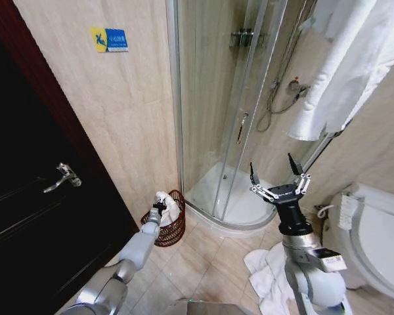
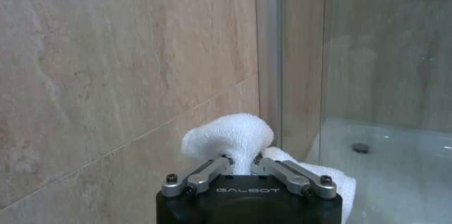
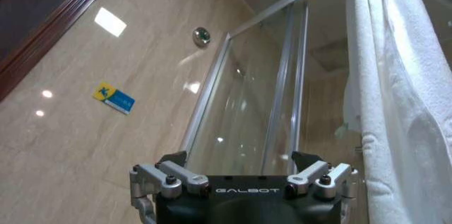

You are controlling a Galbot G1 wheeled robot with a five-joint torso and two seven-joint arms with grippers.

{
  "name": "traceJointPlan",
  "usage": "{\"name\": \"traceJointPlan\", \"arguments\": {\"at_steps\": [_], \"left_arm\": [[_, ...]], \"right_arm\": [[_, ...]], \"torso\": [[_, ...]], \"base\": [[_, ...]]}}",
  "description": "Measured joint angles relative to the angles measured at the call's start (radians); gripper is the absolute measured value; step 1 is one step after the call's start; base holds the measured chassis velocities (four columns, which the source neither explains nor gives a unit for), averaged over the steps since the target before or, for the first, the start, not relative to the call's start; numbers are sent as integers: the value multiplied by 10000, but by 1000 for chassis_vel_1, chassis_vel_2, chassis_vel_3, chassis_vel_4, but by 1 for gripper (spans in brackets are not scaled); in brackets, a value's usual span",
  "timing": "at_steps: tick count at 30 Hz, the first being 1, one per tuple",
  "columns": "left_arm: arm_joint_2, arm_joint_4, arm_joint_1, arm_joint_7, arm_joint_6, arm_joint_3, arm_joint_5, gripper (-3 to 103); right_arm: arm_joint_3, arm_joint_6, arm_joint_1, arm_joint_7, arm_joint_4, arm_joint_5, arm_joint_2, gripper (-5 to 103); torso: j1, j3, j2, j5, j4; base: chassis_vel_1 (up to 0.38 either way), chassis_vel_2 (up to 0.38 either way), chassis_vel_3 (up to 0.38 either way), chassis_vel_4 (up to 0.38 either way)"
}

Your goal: Discard the used towel into the hamper.

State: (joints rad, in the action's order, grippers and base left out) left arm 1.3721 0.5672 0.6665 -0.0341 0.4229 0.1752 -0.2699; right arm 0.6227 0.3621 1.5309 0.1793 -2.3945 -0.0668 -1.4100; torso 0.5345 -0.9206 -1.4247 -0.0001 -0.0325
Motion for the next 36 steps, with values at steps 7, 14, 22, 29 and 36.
{"name": "traceJointPlan", "arguments": {"at_steps": [7, 14, 22, 29, 36], "left_arm": [[-8, 100, 51, 18, 3, -12, 0, 6], [-14, 295, 283, 108, -97, -122, 12, 6], [3, 131, 499, 148, -410, -548, 53, 6], [-178, 38, 519, 268, -942, -1164, 32, 6], [-286, -122, 451, 278, -1358, -1477, 471, 6]], "right_arm": [[-99, 469, 50, -114, 98, -31, -35, 100], [-65, 539, 106, 22, 105, 26, 6, 100], [-150, 400, 225, 365, 26, 0, -42, 100], [-150, 501, 263, 519, 81, -24, -94, 100], [-174, 696, 158, 616, 266, -28, -184, 100]], "torso": [[9, -2, 2, 1, 1], [-1, 0, 0, 1, 0], [0, 0, 1, 2, 0], [0, 0, 0, 2, 0], [1, 0, 0, 0, 0]], "base": [[-61, 49, 52, -46], [0, 0, 0, 0], [0, 0, 0, 0], [0, 0, 0, 0], [-4, 5, 7, -5]]}}
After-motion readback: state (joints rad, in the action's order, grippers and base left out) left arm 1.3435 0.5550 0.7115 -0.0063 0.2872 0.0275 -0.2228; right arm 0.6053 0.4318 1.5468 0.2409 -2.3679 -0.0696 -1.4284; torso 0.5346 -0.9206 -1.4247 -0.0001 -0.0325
